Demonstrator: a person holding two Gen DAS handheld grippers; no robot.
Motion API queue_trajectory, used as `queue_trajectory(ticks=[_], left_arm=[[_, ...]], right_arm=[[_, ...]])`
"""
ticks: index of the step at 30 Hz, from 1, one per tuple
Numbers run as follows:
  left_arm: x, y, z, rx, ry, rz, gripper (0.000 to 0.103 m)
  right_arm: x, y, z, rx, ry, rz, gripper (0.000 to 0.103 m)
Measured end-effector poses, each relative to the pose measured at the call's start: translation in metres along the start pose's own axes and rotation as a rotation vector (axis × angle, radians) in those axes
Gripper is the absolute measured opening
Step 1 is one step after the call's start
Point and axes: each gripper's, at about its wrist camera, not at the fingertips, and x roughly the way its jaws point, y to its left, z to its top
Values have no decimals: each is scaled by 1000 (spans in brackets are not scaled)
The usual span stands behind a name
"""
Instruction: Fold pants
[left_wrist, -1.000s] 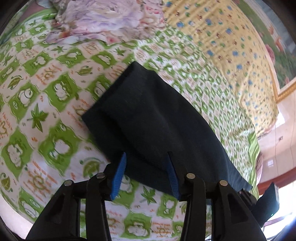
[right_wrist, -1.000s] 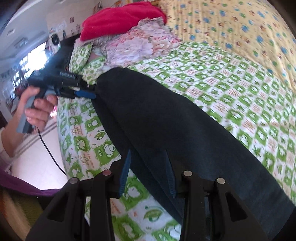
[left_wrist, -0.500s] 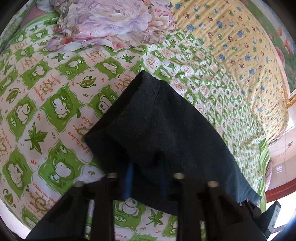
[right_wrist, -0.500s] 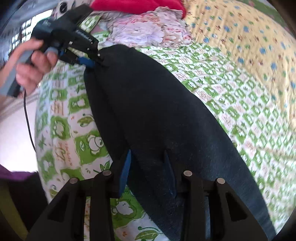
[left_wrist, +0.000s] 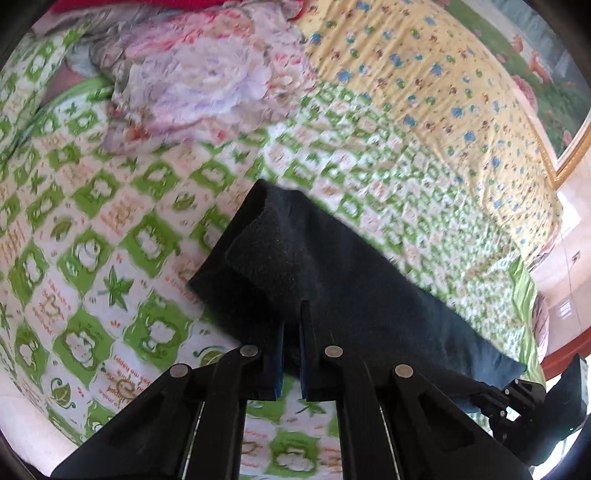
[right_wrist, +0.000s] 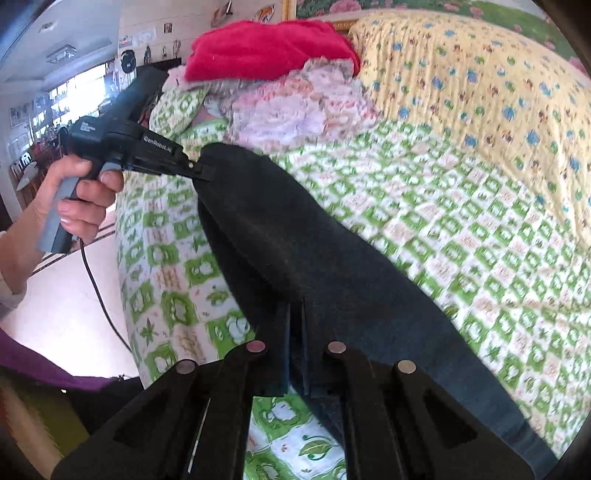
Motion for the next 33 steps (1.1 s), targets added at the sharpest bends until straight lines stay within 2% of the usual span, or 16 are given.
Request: queue_trajectory(ticks=[3, 7, 12, 14, 15, 16, 19, 25, 29, 32, 33], left_arm=[[9, 6, -9, 9, 9, 36, 5], [15, 11, -17, 19, 15, 45, 5], [18, 16, -20, 4, 14, 49, 13], [11, 18, -20, -18, -1, 62, 20], [7, 19, -19, -27, -13, 91, 35], [1, 20, -18, -34, -32, 129, 45], [-10, 27, -17, -54, -57, 128, 46], [-7, 40, -16, -103, -21, 104, 47], [-4, 39, -14, -120, -11, 87, 47], [2, 36, -11, -119, 2, 80, 47], [3, 36, -11, -120, 6, 78, 47]], right_arm=[[18, 8, -9, 11, 40, 17, 6], [32, 14, -19, -5, 86, 10, 6], [35, 7, -22, 43, 111, 39, 10], [33, 8, -21, 44, 105, 36, 11], [31, 8, -19, 44, 103, 38, 11], [31, 8, -18, 48, 101, 40, 12], [25, 1, -15, 92, 84, 73, 16], [14, -13, -4, 199, 38, 212, 18], [12, -20, 3, 232, 16, 208, 18], [15, -41, 8, 288, 10, 174, 18], [17, -52, 10, 320, 10, 159, 26]])
